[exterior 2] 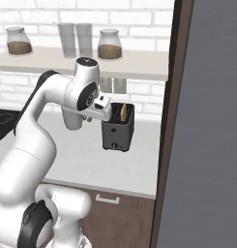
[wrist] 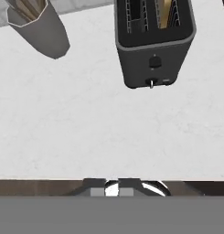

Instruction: Start the toaster. Once the lever pops up, take the bread to the plate on the dining counter.

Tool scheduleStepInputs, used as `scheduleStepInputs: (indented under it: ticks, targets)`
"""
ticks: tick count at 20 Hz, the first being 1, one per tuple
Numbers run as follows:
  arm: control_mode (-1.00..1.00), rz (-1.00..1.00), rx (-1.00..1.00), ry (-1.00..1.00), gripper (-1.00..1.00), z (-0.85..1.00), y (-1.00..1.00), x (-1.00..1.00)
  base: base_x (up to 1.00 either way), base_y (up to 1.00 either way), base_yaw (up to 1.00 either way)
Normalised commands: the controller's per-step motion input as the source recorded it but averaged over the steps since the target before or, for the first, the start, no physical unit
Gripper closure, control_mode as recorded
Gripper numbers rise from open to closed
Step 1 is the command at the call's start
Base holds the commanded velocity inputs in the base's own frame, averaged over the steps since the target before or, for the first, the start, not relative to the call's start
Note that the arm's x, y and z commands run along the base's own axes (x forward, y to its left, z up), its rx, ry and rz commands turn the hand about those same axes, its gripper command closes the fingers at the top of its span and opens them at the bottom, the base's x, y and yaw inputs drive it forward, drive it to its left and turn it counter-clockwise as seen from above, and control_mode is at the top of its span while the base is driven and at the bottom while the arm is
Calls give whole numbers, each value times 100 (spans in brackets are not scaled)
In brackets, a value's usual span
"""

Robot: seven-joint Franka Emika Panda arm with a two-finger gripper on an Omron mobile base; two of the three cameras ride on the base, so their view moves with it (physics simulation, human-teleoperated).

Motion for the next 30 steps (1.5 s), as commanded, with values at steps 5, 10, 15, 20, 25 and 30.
scheduleStepInputs:
  ticks: [5,10,15,20,25,30]
  targets:
    - [-100,0,0,-6,100,-18,1,25,0,0,0]
    - [-100,0,-1,-4,100,-18,0,34,0,0,0]
    - [-100,0,-12,0,100,0,-6,18,0,0,0]
    - [-100,0,-11,0,100,-6,-12,26,0,0,0]
    - [-100,0,0,-10,100,-28,-29,36,0,0,0]
    - [-100,0,0,-13,100,-39,-9,32,0,0,0]
